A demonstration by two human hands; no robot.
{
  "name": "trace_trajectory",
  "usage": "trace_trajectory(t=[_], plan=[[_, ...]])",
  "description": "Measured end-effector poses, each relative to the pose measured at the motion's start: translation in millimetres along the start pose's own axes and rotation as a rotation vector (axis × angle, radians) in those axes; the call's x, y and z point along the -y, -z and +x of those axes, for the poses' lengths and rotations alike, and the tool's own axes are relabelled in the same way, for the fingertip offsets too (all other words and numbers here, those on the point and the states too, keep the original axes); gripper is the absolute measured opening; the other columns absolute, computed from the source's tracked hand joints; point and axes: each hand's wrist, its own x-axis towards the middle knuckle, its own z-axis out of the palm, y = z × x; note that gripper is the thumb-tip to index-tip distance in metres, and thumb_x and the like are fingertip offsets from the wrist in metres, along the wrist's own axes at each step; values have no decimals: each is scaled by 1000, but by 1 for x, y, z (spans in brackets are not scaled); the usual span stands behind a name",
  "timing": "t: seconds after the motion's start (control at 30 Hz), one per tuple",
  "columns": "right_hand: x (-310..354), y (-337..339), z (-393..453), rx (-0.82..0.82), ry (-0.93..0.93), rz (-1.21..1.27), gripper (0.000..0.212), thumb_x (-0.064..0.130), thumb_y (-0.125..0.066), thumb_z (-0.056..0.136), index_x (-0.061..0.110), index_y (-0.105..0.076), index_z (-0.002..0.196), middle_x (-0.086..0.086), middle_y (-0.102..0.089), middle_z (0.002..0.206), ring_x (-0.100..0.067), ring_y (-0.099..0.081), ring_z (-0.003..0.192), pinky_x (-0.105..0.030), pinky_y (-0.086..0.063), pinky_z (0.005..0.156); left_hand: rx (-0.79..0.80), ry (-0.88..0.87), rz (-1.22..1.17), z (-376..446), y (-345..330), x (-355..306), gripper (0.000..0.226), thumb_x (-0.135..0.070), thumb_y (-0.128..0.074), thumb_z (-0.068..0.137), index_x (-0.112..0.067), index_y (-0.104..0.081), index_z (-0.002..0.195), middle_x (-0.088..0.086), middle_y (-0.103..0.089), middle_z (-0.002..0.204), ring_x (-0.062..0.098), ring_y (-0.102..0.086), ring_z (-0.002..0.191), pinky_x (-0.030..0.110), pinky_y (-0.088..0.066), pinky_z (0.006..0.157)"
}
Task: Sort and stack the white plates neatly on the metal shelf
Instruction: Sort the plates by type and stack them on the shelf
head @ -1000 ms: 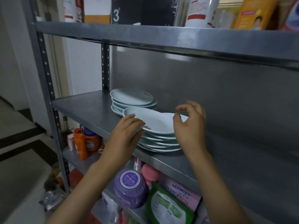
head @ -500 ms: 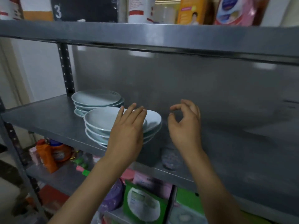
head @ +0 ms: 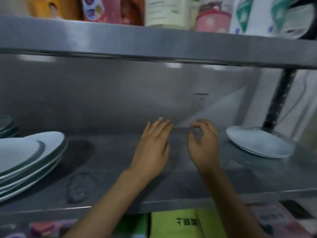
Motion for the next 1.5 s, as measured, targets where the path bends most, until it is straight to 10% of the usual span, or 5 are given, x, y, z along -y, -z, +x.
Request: trace_trajectory(t=[0.37,0.57,1.1,1.37,1.5], plan=[[-142,81,22,187,-517,-712,54,19,-50,90,12,-39,142,-12,-37,150,-36,-20,143,-56,-6,117,194,3,-189,57,-125,-52,62,-17,-39,77,-6,-45,137,12,-44,144,27,-36,136,46,-17,118],[-147,72,24,127,-584,-738,30,10,-48,85,13,-65,109,-12,-61,119,-37,-35,130,-67,-5,110,239,-57,-166,52,-142,-47,58,-17,-43,82,-5,-44,139,11,-42,147,26,-32,139,45,-19,117],[-121,75,21,-143,-239,-367,25,2,-56,78,21,-62,63,-8,-66,69,-31,-58,77,-56,-32,105,72,-13,-296,53,-113,-40,45,-15,-46,86,-4,-53,130,15,-49,139,30,-38,131,37,-25,113],[-44,49,4,-187,53,13,15,-1,-70,73,9,-70,84,4,-62,86,-5,-51,90,-12,-37,87,-105,86,-260,39,-50,-16,48,-25,-71,83,-13,-56,126,9,-51,136,30,-43,128,55,-34,106],[12,21,3,-42,1,259,23,-1,-73,74,18,-69,85,-2,-64,94,-7,-55,99,-11,-38,92,-268,76,-220,25,8,10,39,-29,-73,78,-6,-64,108,9,-61,121,22,-49,119,19,-30,105]])
